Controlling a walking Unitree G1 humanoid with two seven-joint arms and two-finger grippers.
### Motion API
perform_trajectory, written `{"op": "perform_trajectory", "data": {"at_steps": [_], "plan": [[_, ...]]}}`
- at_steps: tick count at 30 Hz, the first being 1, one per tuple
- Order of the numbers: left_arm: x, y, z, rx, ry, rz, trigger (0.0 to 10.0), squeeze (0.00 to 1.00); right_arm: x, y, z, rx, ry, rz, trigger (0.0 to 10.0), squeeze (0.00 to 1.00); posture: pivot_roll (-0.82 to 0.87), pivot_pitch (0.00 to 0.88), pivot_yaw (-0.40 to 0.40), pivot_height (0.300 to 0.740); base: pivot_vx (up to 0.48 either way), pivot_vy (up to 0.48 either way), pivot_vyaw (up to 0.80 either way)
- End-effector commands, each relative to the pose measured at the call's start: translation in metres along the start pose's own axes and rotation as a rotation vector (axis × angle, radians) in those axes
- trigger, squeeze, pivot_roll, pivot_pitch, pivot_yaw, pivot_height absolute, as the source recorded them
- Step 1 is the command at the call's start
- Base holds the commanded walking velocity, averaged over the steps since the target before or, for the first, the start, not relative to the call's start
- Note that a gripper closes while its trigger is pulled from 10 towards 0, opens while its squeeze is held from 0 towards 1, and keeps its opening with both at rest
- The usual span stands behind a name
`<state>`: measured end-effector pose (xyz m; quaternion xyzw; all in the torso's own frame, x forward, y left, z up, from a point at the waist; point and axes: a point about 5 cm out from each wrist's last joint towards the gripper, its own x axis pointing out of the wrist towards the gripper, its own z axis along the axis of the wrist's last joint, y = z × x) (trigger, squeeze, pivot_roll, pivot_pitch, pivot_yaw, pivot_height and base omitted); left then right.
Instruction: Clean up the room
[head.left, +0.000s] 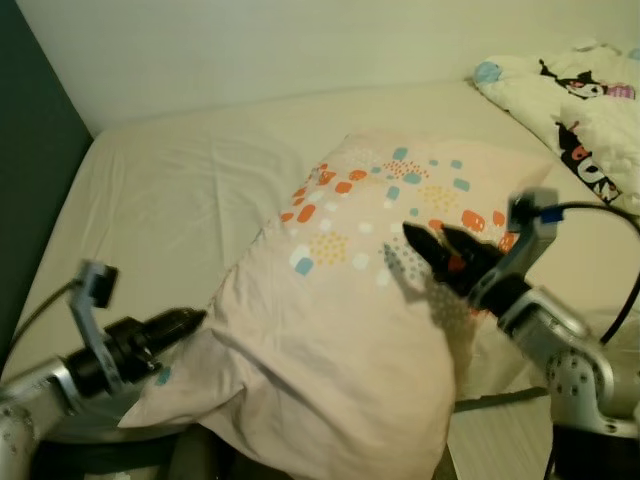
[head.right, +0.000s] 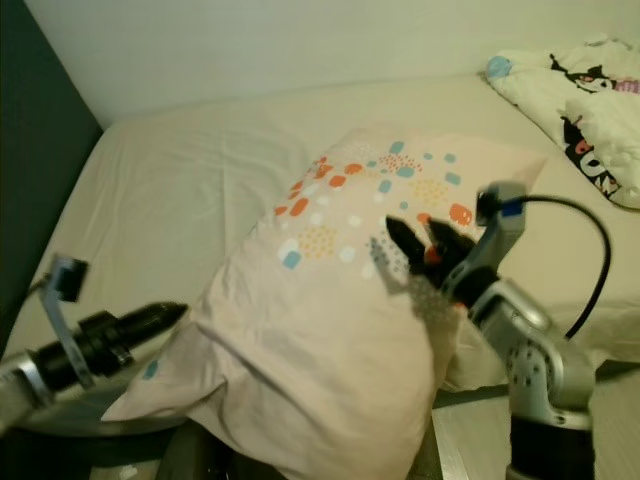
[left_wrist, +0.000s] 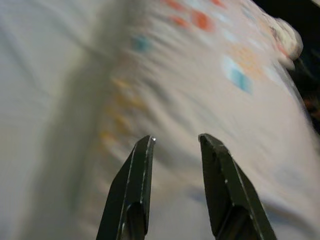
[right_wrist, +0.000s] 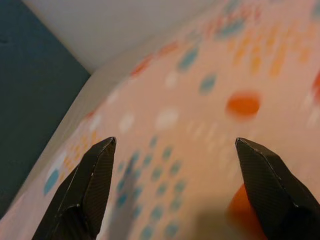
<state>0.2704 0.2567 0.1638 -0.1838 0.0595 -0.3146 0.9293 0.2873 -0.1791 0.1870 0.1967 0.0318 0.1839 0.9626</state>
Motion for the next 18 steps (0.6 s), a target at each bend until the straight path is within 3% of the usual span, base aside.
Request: {"op": "perform_trajectory", "data": {"at_steps": [1,2,3,8,10,15,16,17,18], "plan": [[-0.001,0.007,-0.007,0.000,0.019,0.032,10.0,0.00,-0.001,0.006,-0.002,-0.015,0.002,0.002,10.0,1.00,-0.05,0.187,0.023,0.532,0.000,0.000,0.00],[0.007,0.011,-0.008,-0.008,-0.004,0.041,10.0,0.36,-0.003,0.011,-0.008,-0.004,0.006,0.017,10.0,1.00,-0.06,0.189,0.023,0.532,0.000,0.000,0.00],[0.018,0.015,-0.010,-0.040,-0.029,0.049,10.0,1.00,-0.006,0.017,-0.014,0.025,0.002,0.029,10.0,1.00,-0.07,0.192,0.024,0.532,0.000,0.000,0.00],[0.039,0.017,-0.017,-0.111,-0.038,0.037,10.0,1.00,-0.013,0.024,-0.023,0.073,-0.012,0.033,10.0,1.00,-0.08,0.198,0.027,0.532,0.000,0.000,0.00],[0.060,0.011,-0.037,-0.183,0.041,-0.039,10.0,1.00,-0.028,0.024,-0.030,0.115,-0.032,0.007,10.0,1.00,-0.10,0.205,0.038,0.532,0.000,0.000,0.00],[0.068,0.006,-0.051,-0.220,0.120,-0.115,10.0,1.00,-0.042,0.020,-0.028,0.151,-0.067,-0.047,10.0,1.00,-0.11,0.212,0.043,0.532,0.000,0.000,0.00],[0.072,0.003,-0.059,-0.210,0.162,-0.137,10.0,1.00,-0.048,-0.002,-0.023,0.064,-0.123,-0.224,10.0,1.00,-0.11,0.213,0.038,0.532,0.000,0.000,0.00],[0.072,0.003,-0.059,-0.210,0.162,-0.137,10.0,1.00,-0.048,-0.002,-0.023,0.064,-0.123,-0.224,10.0,1.00,-0.11,0.213,0.038,0.532,0.000,0.000,0.00],[0.074,0.002,-0.061,-0.207,0.168,-0.142,10.0,1.00,-0.052,-0.011,-0.020,0.042,-0.153,-0.301,10.0,1.00,-0.11,0.216,0.036,0.532,0.000,0.000,0.00]]}}
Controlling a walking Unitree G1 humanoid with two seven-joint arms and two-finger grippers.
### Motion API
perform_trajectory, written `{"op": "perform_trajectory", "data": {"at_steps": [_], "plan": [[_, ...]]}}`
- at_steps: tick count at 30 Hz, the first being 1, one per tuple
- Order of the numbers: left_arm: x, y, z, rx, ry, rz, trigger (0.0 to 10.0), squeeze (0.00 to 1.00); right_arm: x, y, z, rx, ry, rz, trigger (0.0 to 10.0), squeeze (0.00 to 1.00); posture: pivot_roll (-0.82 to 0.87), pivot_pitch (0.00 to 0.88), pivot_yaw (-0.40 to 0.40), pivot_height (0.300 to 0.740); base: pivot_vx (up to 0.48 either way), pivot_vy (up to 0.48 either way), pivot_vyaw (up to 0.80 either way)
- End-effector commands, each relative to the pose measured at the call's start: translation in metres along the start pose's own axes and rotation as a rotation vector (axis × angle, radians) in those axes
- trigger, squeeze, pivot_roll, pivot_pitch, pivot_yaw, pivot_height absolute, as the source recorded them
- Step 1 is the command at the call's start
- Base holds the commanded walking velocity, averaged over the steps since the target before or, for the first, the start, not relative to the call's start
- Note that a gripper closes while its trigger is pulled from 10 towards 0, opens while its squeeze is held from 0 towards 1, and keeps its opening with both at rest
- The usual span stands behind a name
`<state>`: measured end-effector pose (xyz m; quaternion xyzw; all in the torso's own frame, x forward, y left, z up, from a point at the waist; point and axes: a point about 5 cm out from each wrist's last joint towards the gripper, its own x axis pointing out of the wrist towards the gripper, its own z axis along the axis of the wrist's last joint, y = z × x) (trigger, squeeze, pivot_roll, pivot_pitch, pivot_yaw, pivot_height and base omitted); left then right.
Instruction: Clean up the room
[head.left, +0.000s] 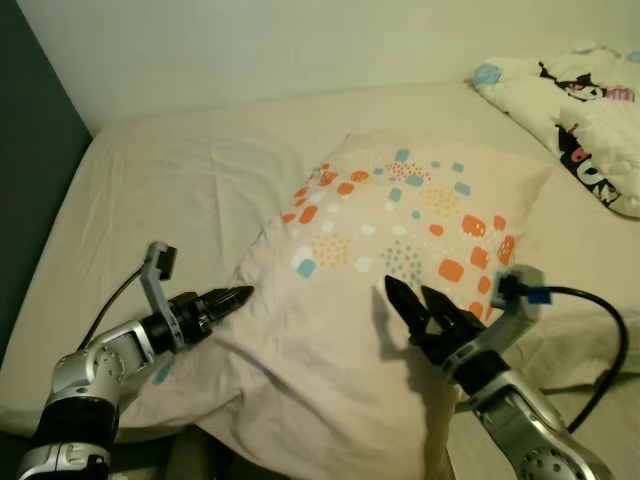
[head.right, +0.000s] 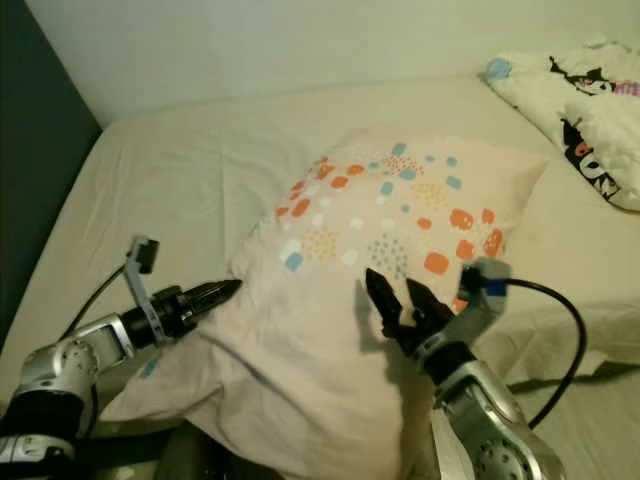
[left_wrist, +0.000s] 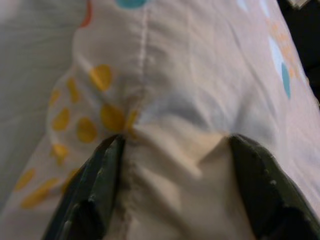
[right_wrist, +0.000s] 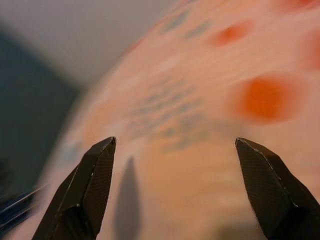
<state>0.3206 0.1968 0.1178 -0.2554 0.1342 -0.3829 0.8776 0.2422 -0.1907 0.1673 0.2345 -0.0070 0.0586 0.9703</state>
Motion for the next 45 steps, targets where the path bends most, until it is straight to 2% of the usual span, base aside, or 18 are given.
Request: {"op": "perform_trajectory", "data": {"at_steps": [1,2,4,6,11,12,13,14,15,17,18,19,21,26,29,36,37,45], "plan": [[0.000,0.002,-0.011,-0.016,0.039,0.001,10.0,1.00,-0.004,-0.019,0.004,-0.037,-0.055,-0.156,10.0,1.00,-0.11,0.216,0.036,0.532,0.000,0.000,0.00],[0.000,0.002,-0.011,-0.016,0.039,0.001,10.0,1.00,-0.004,-0.019,0.004,-0.037,-0.055,-0.156,10.0,1.00,-0.11,0.216,0.036,0.532,0.000,0.000,0.00],[0.001,0.003,-0.009,-0.021,0.033,-0.008,10.0,1.00,-0.012,-0.036,0.006,-0.033,-0.092,-0.284,10.0,1.00,-0.11,0.219,0.031,0.532,0.000,0.000,0.00],[0.001,0.006,-0.007,-0.032,0.028,-0.015,10.0,1.00,-0.022,-0.045,0.001,-0.043,-0.089,-0.334,10.0,1.00,-0.11,0.219,0.030,0.532,0.000,0.000,0.00],[0.001,0.007,-0.006,-0.062,0.018,-0.034,10.0,1.00,-0.030,-0.047,-0.009,-0.002,-0.046,-0.310,10.0,1.00,-0.11,0.219,0.029,0.532,0.000,0.000,0.00],[0.002,0.007,-0.006,-0.086,0.020,-0.058,10.0,0.99,-0.032,-0.045,-0.018,0.059,-0.007,-0.271,10.0,0.65,-0.11,0.221,0.028,0.532,0.000,0.000,0.00],[0.002,0.006,-0.007,-0.096,0.024,-0.072,10.0,0.99,-0.032,-0.044,-0.023,0.082,0.007,-0.255,10.0,0.65,-0.11,0.221,0.028,0.532,0.000,0.000,0.00],[0.003,0.005,-0.009,-0.105,0.031,-0.083,10.0,0.66,-0.032,-0.043,-0.028,0.105,0.021,-0.243,10.0,0.28,-0.11,0.221,0.028,0.532,0.000,0.000,0.00],[0.004,0.004,-0.011,-0.110,0.041,-0.094,10.0,0.48,-0.032,-0.043,-0.032,0.118,0.032,-0.236,10.0,0.00,-0.11,0.221,0.029,0.532,0.000,0.000,0.00],[0.004,0.003,-0.013,-0.111,0.047,-0.100,10.0,0.48,-0.032,-0.043,-0.034,0.123,0.034,-0.236,10.0,0.00,-0.11,0.221,0.029,0.532,0.000,0.000,0.00],[0.007,-0.001,-0.018,-0.135,0.061,-0.127,3.1,0.00,-0.031,-0.042,-0.043,0.104,0.067,-0.216,10.0,0.00,-0.11,0.222,0.031,0.532,0.000,0.000,0.00],[0.007,-0.001,-0.018,-0.135,0.061,-0.127,3.1,0.00,-0.031,-0.042,-0.043,0.104,0.067,-0.216,10.0,0.00,-0.11,0.222,0.031,0.532,0.000,0.000,0.00],[0.009,-0.004,-0.021,-0.189,0.050,-0.162,0.0,0.00,-0.030,-0.040,-0.051,0.091,0.095,-0.185,10.0,0.00,-0.11,0.221,0.033,0.532,0.000,0.000,0.00],[0.009,-0.007,-0.020,-0.224,0.050,-0.201,0.0,0.00,-0.027,-0.037,-0.060,0.100,0.120,-0.158,10.0,0.00,-0.10,0.221,0.034,0.532,0.000,0.000,0.00],[0.008,-0.011,-0.025,-0.199,0.081,-0.230,0.0,0.00,-0.023,-0.030,-0.069,0.117,0.158,-0.098,10.0,0.00,-0.09,0.219,0.035,0.532,0.000,0.000,0.00],[0.013,-0.024,-0.031,-0.175,0.090,-0.290,0.0,0.00,-0.019,-0.028,-0.078,0.123,0.177,-0.092,10.0,0.00,-0.09,0.215,0.040,0.532,0.000,0.000,0.00],[0.015,-0.030,-0.035,-0.148,0.101,-0.304,10.0,0.00,-0.019,-0.028,-0.077,0.124,0.166,-0.099,10.0,0.00,-0.09,0.213,0.040,0.532,0.000,0.000,0.00],[0.023,-0.040,-0.045,-0.149,0.135,-0.337,10.0,0.00,-0.025,-0.030,-0.079,0.118,0.145,-0.127,10.0,0.00,-0.09,0.208,0.040,0.532,0.000,0.000,0.00]]}}
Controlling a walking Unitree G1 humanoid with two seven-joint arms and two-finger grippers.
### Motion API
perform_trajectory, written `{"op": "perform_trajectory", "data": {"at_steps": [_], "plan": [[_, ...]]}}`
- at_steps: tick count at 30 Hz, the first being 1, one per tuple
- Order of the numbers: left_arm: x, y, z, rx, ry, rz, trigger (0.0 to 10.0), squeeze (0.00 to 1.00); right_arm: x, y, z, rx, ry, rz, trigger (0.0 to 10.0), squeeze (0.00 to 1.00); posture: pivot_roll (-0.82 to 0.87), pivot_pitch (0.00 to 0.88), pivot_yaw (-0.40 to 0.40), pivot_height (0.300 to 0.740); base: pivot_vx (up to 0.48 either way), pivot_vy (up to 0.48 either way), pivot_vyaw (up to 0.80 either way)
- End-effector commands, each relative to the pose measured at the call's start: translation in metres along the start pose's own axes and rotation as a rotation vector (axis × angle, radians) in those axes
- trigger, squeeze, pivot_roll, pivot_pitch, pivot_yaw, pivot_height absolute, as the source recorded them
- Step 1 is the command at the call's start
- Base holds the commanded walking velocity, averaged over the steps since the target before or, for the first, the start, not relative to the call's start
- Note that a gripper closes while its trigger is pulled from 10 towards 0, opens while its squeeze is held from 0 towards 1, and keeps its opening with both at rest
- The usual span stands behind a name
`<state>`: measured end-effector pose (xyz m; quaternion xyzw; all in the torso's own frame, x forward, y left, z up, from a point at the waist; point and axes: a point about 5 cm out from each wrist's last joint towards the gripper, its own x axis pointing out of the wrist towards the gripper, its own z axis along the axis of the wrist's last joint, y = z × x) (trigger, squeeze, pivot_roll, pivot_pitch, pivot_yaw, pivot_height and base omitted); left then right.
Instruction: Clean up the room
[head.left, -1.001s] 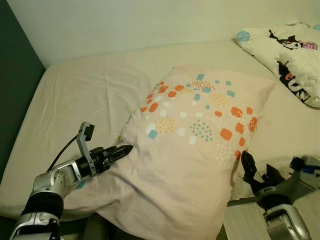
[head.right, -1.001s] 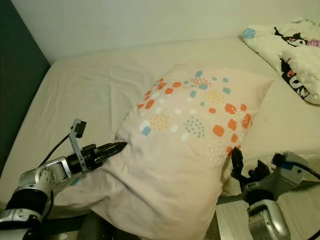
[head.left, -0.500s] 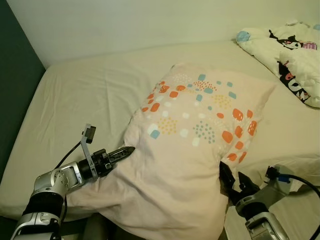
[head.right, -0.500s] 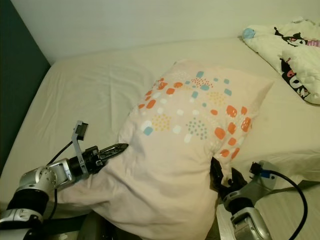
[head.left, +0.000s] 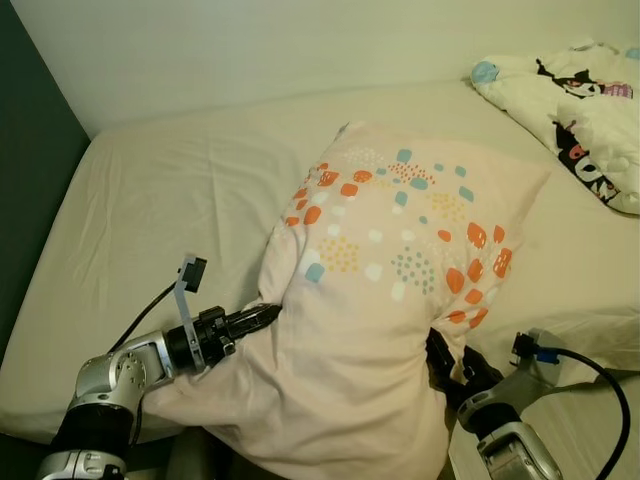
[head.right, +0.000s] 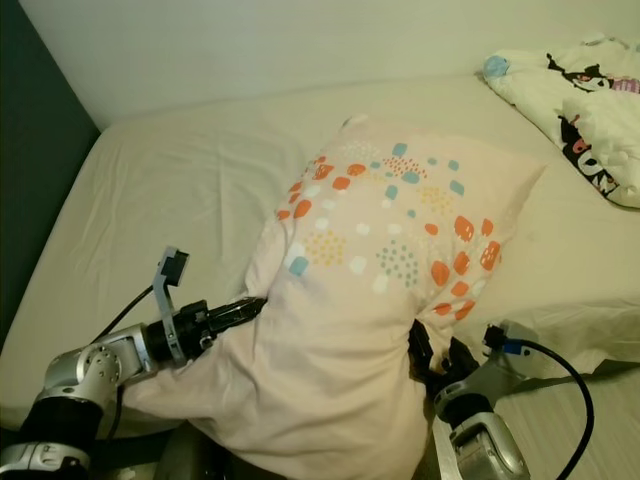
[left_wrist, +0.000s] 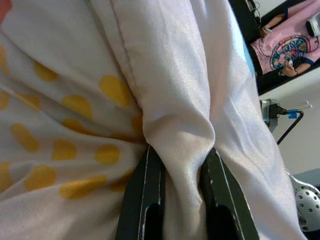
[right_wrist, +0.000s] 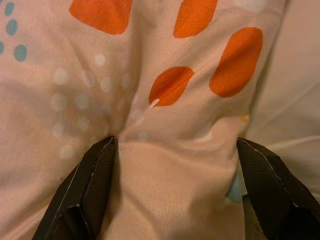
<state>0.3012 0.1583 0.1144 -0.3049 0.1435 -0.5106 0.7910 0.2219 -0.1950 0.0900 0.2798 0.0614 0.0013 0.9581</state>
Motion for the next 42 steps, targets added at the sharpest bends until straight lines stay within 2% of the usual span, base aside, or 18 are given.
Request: {"op": "perform_trajectory", "data": {"at_steps": [1,3,4,5,6,7,8,9,10,13,14,15,17,19,20,29,34,42], "plan": [[0.012,-0.004,-0.022,-0.050,0.067,-0.037,10.0,0.00,-0.001,0.006,-0.013,0.015,0.043,0.012,10.0,0.00,-0.09,0.208,0.040,0.532,0.000,0.000,0.00],[0.015,-0.005,-0.023,-0.050,0.072,-0.038,10.0,0.00,-0.002,0.006,-0.014,0.018,0.039,0.012,10.0,1.00,-0.09,0.207,0.044,0.532,0.000,0.000,0.00],[0.015,-0.005,-0.023,-0.050,0.072,-0.038,10.0,0.00,-0.002,0.006,-0.014,0.018,0.039,0.012,10.0,1.00,-0.09,0.207,0.044,0.532,0.000,0.000,0.00],[0.016,-0.006,-0.024,-0.051,0.075,-0.038,10.0,0.11,-0.003,0.007,-0.015,0.018,0.038,0.011,10.0,1.00,-0.09,0.207,0.044,0.532,0.000,0.000,0.00],[0.017,-0.006,-0.025,-0.062,0.077,-0.044,10.0,0.45,-0.003,0.008,-0.016,0.025,0.037,0.012,10.0,1.00,-0.08,0.206,0.051,0.532,0.000,0.000,0.00],[0.017,-0.006,-0.025,-0.062,0.077,-0.044,10.0,0.45,-0.003,0.008,-0.016,0.025,0.037,0.012,10.0,1.00,-0.08,0.206,0.051,0.532,0.000,0.000,0.00],[0.018,-0.006,-0.025,-0.068,0.081,-0.046,5.5,0.53,-0.002,0.008,-0.018,0.029,0.038,0.013,10.0,1.00,-0.08,0.206,0.054,0.532,0.000,0.000,0.00],[0.018,-0.006,-0.025,-0.068,0.081,-0.046,5.5,0.53,-0.002,0.008,-0.018,0.029,0.038,0.013,10.0,1.00,-0.08,0.206,0.054,0.532,0.000,0.000,0.00],[0.020,-0.006,-0.027,-0.080,0.088,-0.050,0.0,0.36,0.002,0.009,-0.022,0.027,0.053,0.016,10.0,1.00,-0.08,0.202,0.059,0.532,0.000,0.000,0.00],[0.021,-0.006,-0.027,-0.079,0.089,-0.047,0.0,0.21,0.005,0.009,-0.024,0.024,0.065,0.022,10.0,1.00,-0.08,0.202,0.059,0.532,0.000,0.000,0.00],[0.022,-0.006,-0.027,-0.080,0.088,-0.046,0.0,0.13,0.007,0.009,-0.027,0.024,0.079,0.031,10.0,0.66,-0.08,0.195,0.060,0.532,0.000,0.000,0.00],[0.023,-0.006,-0.027,-0.076,0.085,-0.048,0.0,0.00,0.010,0.011,-0.030,0.024,0.106,0.056,10.0,0.00,-0.08,0.195,0.060,0.532,0.000,0.000,0.00],[0.024,-0.007,-0.027,-0.073,0.084,-0.049,0.0,0.00,0.012,0.012,-0.033,0.024,0.124,0.074,10.0,0.00,-0.08,0.195,0.060,0.532,0.000,0.000,0.00],[0.026,-0.007,-0.027,-0.048,0.089,-0.046,0.0,0.00,0.015,0.017,-0.035,0.035,0.141,0.106,4.0,0.00,-0.08,0.191,0.057,0.532,0.000,0.000,0.00],[0.027,-0.008,-0.027,-0.031,0.093,-0.041,0.0,0.00,0.017,0.021,-0.035,0.034,0.144,0.123,0.0,0.00,-0.08,0.191,0.057,0.532,0.000,0.000,0.00],[0.027,-0.008,-0.033,0.060,0.141,-0.006,0.0,0.00,0.022,0.032,-0.036,-0.002,0.154,0.171,0.0,0.00,-0.08,0.190,0.053,0.532,0.000,0.000,0.00],[0.027,0.000,-0.027,0.143,0.100,0.099,0.0,0.00,0.032,0.040,-0.025,-0.006,0.118,0.210,0.0,0.00,-0.08,0.188,0.045,0.532,0.000,0.000,0.00],[0.018,0.001,-0.016,0.149,0.058,0.113,0.0,0.00,0.039,0.062,-0.008,-0.014,0.077,0.306,0.0,0.00,-0.08,0.175,0.032,0.532,0.000,0.000,0.00]]}}
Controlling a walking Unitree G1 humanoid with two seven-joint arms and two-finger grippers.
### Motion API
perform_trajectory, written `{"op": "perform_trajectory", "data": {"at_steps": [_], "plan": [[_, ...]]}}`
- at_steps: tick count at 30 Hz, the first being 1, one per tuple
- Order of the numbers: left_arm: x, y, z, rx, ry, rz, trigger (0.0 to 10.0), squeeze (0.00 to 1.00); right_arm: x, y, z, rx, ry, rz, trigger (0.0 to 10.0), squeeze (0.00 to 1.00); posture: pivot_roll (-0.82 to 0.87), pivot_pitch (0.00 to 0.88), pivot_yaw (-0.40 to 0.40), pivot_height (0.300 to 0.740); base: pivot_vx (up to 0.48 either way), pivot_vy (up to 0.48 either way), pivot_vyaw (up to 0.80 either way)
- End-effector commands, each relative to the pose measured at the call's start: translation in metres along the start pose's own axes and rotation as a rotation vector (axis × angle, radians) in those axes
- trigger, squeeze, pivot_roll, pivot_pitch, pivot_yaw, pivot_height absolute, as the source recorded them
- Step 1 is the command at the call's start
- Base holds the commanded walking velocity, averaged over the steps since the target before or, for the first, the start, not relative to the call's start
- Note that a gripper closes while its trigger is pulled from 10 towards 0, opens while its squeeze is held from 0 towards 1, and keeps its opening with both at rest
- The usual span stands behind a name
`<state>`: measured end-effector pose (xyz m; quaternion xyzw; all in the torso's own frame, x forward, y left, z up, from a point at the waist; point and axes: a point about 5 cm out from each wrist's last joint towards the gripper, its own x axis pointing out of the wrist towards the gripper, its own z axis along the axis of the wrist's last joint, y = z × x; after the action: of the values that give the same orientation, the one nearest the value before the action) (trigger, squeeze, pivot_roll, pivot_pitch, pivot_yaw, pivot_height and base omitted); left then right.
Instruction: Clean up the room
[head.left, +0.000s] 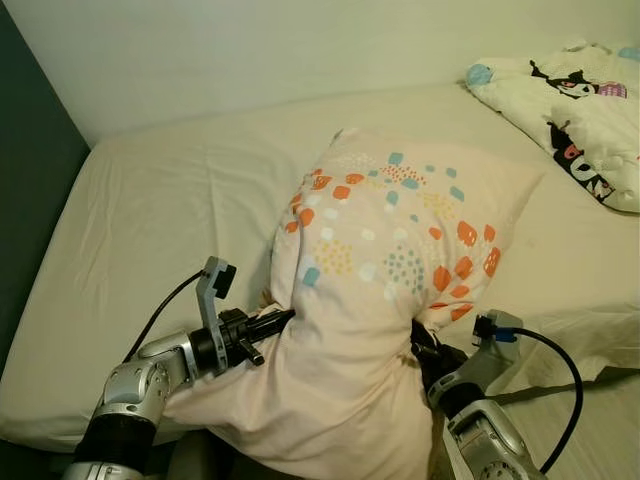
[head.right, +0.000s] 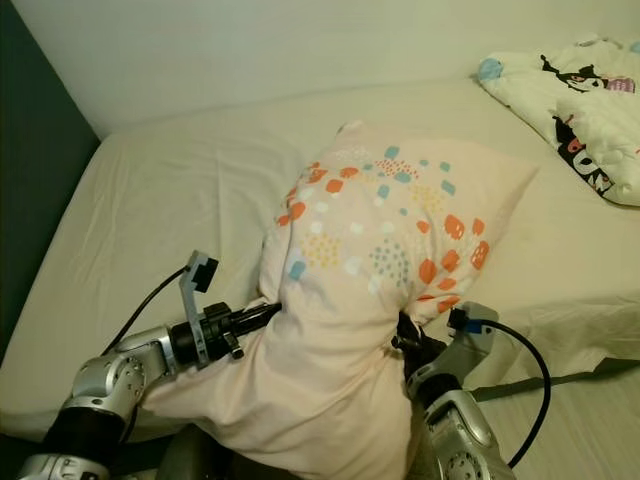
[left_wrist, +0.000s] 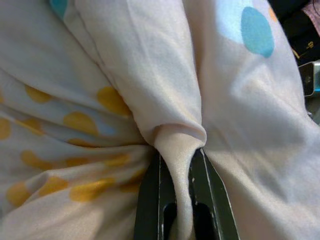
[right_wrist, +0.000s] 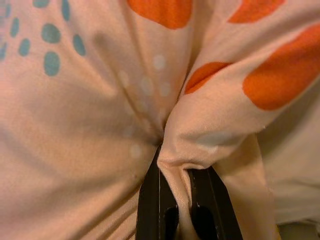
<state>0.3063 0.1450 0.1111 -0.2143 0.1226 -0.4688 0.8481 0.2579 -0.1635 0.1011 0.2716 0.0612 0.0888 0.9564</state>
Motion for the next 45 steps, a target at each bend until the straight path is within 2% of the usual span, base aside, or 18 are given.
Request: {"op": "perform_trajectory", "data": {"at_steps": [1,3,5,7,8,10,11,16,22,27,28,30,31,35,36,38,39,45], "plan": [[0.001,-0.004,-0.008,-0.034,0.026,-0.025,0.0,0.00,0.010,0.031,0.000,0.009,0.014,0.158,0.0,0.00,-0.08,0.173,0.030,0.532,0.000,0.000,0.00],[-0.007,-0.006,0.005,-0.031,-0.033,-0.023,0.0,0.00,0.017,0.043,0.013,0.002,-0.024,0.204,0.0,0.00,-0.08,0.165,0.023,0.532,0.000,0.000,0.00],[-0.007,-0.006,0.005,-0.031,-0.033,-0.023,0.0,0.00,0.017,0.043,0.013,0.002,-0.024,0.204,0.0,0.00,-0.08,0.165,0.023,0.532,0.000,0.000,0.00],[-0.024,-0.010,0.032,0.000,-0.169,-0.001,0.0,0.00,0.029,0.064,0.039,-0.007,-0.101,0.276,0.0,0.00,-0.08,0.151,0.013,0.532,0.000,0.000,0.00],[-0.024,-0.010,0.032,0.000,-0.169,-0.001,0.0,0.00,0.029,0.064,0.039,-0.007,-0.101,0.276,0.0,0.00,-0.08,0.151,0.013,0.532,0.000,0.000,0.00],[-0.039,-0.013,0.050,0.029,-0.266,0.033,0.0,0.00,0.036,0.080,0.057,-0.020,-0.150,0.333,0.0,0.00,-0.08,0.146,0.008,0.532,0.000,0.000,0.00],[-0.039,-0.013,0.050,0.029,-0.266,0.033,0.0,0.00,0.036,0.080,0.057,-0.020,-0.150,0.333,0.0,0.00,-0.08,0.146,0.008,0.532,0.000,0.000,0.00],[-0.065,-0.024,0.086,0.110,-0.438,0.091,0.0,0.00,0.043,0.111,0.083,-0.056,-0.208,0.450,0.0,0.00,-0.07,0.127,-0.022,0.532,0.000,0.000,0.00],[-0.076,-0.037,0.109,0.207,-0.531,0.130,0.0,0.00,0.045,0.130,0.094,-0.102,-0.223,0.531,0.0,0.00,-0.06,0.119,-0.036,0.532,0.000,0.000,0.00],[-0.082,-0.053,0.135,0.319,-0.651,0.272,0.0,0.00,0.051,0.138,0.102,-0.183,-0.235,0.534,0.0,0.00,-0.05,0.110,-0.048,0.532,0.000,0.000,0.00],[-0.078,-0.048,0.131,0.398,-0.598,0.406,0.0,0.00,0.057,0.128,0.094,-0.274,-0.201,0.454,4.3,0.00,-0.05,0.109,-0.048,0.532,0.000,0.000,0.00],[-0.074,-0.046,0.126,0.437,-0.557,0.452,0.0,0.00,0.060,0.122,0.090,-0.313,-0.181,0.412,4.3,0.00,-0.04,0.107,-0.050,0.532,0.000,0.000,0.00],[-0.070,-0.038,0.115,0.420,-0.503,0.522,10.0,0.00,0.063,0.114,0.084,-0.356,-0.163,0.356,10.0,0.00,-0.04,0.107,-0.051,0.532,0.000,0.000,0.00],[-0.065,-0.031,0.102,0.368,-0.450,0.599,10.0,0.00,0.067,0.107,0.079,-0.397,-0.146,0.300,10.0,0.00,-0.04,0.107,-0.051,0.532,0.000,0.000,0.00],[-0.054,-0.024,0.083,0.395,-0.390,0.705,10.0,0.00,0.067,0.096,0.071,-0.483,-0.133,0.242,10.0,0.00,-0.05,0.101,-0.038,0.532,0.000,0.000,0.00],[-0.050,-0.020,0.077,0.406,-0.363,0.765,10.0,0.00,0.066,0.092,0.068,-0.530,-0.134,0.224,10.0,0.00,-0.05,0.101,-0.038,0.532,0.000,0.000,0.00],[-0.048,-0.017,0.074,0.441,-0.360,0.853,10.0,0.00,0.066,0.088,0.064,-0.587,-0.122,0.203,10.0,0.00,-0.05,0.100,-0.031,0.532,0.000,0.000,0.00],[-0.043,-0.023,0.079,0.485,-0.435,0.926,10.0,0.00,0.066,0.079,0.061,-0.573,-0.126,0.134,10.0,0.00,-0.06,0.091,-0.030,0.542,0.000,0.000,0.00]]}}
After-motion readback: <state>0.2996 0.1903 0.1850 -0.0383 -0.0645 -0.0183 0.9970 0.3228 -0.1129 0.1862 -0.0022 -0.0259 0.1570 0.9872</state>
